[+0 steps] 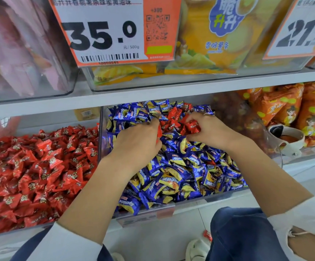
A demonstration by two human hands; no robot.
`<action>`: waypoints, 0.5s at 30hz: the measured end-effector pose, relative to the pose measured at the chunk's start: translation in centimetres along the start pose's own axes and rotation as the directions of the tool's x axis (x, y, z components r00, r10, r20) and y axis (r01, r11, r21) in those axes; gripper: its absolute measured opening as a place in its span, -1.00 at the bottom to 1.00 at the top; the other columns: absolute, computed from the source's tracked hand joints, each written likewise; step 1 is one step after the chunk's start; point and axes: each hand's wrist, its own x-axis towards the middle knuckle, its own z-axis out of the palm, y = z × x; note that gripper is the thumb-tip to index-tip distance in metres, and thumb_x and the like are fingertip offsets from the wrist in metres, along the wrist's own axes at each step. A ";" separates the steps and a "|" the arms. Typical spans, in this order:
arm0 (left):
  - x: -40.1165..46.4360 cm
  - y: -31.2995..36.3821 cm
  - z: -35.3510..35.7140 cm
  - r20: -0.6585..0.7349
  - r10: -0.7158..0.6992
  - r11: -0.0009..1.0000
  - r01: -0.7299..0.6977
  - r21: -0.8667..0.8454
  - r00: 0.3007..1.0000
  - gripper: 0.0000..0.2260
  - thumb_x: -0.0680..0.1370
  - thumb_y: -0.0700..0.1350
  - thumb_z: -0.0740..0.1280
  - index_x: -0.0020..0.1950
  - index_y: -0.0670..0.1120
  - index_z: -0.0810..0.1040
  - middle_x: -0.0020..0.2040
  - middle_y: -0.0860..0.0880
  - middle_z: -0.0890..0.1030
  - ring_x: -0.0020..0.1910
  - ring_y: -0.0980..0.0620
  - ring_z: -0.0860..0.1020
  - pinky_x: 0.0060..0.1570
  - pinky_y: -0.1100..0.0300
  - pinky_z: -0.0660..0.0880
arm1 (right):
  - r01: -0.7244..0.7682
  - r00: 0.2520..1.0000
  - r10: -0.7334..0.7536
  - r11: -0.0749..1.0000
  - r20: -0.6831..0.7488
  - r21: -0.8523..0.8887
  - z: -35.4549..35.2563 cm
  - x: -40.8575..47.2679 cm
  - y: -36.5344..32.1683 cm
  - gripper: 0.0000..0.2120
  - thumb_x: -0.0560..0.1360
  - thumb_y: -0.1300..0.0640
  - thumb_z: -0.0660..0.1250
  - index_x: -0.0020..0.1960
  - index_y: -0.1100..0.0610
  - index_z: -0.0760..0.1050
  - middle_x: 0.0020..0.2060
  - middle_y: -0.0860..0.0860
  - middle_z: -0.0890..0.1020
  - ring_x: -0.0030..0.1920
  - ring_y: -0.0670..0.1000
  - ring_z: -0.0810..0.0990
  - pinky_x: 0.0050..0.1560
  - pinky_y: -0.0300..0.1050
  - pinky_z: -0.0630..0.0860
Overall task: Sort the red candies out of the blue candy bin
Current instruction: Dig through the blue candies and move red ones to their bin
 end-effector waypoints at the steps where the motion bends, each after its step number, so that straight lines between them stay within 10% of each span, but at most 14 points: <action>1: 0.0 0.0 0.0 0.005 -0.001 1.000 0.001 0.005 1.000 -0.68 0.60 -0.01 0.15 0.32 -0.07 0.28 -0.02 -0.01 0.54 -0.21 0.01 0.41 -0.36 0.13 0.30 | 0.022 0.999 -0.022 1.000 0.023 -0.017 0.2 0.0 -0.1 -0.44 0.42 0.06 0.44 0.37 0.01 0.35 0.18 0.08 0.48 0.02 0.03 0.48 -0.07 -0.26 0.26; 9: 0.1 0.2 0.0 0.007 -0.009 1.000 0.009 0.005 1.000 -0.70 0.61 -0.01 0.14 0.32 -0.06 0.29 -0.05 0.00 0.51 -0.21 -0.01 0.42 -0.36 0.13 0.29 | 0.031 1.000 -0.030 0.974 0.008 -0.224 1.8 0.4 -0.9 -0.49 0.49 0.18 0.32 0.40 0.01 0.30 0.20 0.19 0.41 0.11 0.23 0.51 0.05 -0.07 0.44; 15: 0.0 -0.4 0.2 -0.038 -0.010 0.996 0.006 -0.086 0.999 -0.77 0.59 -0.01 0.16 0.22 -0.03 0.33 -0.15 0.03 0.50 -0.23 -0.04 0.46 -0.39 0.15 0.27 | -0.009 0.999 0.011 0.999 -0.048 0.042 0.5 0.6 0.6 -0.70 0.45 0.18 0.38 0.17 0.05 0.48 -0.05 0.07 0.57 -0.11 0.03 0.56 -0.18 -0.23 0.38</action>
